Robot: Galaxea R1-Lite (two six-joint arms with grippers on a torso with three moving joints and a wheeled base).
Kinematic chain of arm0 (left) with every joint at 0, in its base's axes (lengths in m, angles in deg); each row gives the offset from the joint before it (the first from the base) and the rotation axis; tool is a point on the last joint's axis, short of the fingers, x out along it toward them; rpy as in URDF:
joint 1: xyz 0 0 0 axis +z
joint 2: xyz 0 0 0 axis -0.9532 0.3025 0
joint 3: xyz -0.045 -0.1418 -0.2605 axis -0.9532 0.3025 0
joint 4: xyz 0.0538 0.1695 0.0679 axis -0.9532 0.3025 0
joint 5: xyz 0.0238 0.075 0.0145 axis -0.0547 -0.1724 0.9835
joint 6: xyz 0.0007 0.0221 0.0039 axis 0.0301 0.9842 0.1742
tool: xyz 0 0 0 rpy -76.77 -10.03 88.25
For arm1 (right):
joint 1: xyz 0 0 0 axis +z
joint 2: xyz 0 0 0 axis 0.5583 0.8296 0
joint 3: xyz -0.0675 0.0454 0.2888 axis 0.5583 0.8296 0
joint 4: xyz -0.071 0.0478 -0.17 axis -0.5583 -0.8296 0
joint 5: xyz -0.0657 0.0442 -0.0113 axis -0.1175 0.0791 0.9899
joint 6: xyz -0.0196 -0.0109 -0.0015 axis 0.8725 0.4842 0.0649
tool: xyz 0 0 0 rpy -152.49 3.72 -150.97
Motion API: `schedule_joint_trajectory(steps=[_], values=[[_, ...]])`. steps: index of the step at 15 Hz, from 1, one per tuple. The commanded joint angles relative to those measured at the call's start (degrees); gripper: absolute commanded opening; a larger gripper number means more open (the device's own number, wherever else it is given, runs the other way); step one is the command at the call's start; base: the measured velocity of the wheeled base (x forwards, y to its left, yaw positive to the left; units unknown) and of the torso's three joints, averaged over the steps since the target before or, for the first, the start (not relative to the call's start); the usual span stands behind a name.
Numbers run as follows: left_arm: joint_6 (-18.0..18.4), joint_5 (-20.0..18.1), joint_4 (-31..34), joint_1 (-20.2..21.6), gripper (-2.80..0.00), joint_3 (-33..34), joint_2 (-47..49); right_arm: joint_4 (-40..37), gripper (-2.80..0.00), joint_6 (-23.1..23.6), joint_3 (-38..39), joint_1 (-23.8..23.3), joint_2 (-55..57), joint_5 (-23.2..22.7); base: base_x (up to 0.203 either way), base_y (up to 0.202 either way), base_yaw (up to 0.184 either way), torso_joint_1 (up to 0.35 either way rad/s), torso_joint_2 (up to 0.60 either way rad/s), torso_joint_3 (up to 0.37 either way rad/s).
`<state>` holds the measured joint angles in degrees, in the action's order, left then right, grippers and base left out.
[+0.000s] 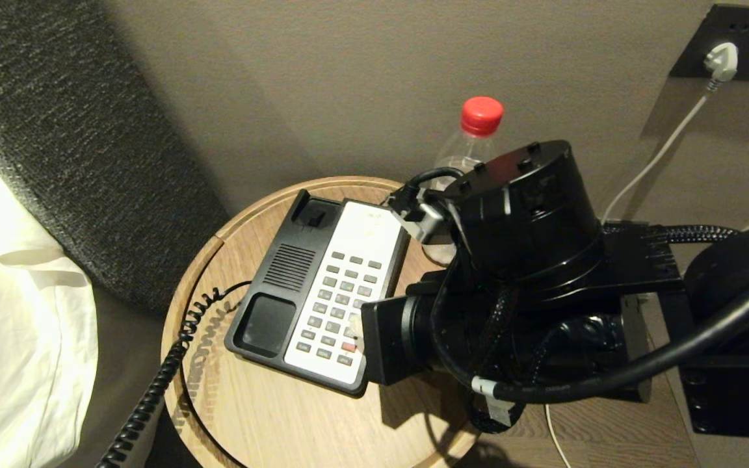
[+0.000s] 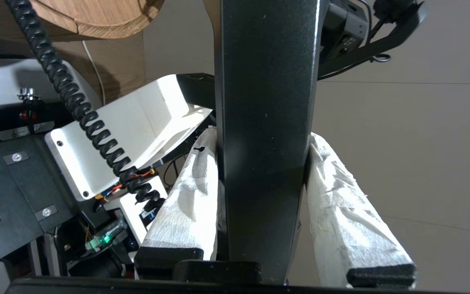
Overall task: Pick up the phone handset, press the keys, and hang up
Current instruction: Dial the number
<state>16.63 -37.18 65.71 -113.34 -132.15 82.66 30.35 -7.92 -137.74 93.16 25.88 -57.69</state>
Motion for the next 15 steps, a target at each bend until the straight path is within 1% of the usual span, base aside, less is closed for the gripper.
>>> schedule_joint_trajectory(steps=[1,11,13,15], values=[[-0.35,-0.13,0.19,-0.01,-2.8,0.14,-0.19,-0.8,-2.8,-2.58,-0.06,1.54,-0.34,-2.05,0.0,0.0,0.0,0.0,0.0,0.0],[-0.17,-0.13,0.0,-0.01,-2.8,1.7,-1.38,-0.7,-2.8,-1.59,-0.76,1.86,4.61,-1.51,0.0,0.0,0.0,0.0,0.0,0.0],[-0.08,-0.13,-0.08,-0.01,-2.8,1.63,-1.29,-0.73,-2.8,0.08,-0.33,1.73,4.53,-1.44,0.0,0.0,0.0,0.0,0.0,0.0],[-0.08,-0.13,-0.08,-0.01,-2.8,1.72,-1.38,-0.63,-2.8,0.67,-0.33,1.6,4.53,-1.44,0.0,0.0,0.0,0.0,0.0,0.0]])
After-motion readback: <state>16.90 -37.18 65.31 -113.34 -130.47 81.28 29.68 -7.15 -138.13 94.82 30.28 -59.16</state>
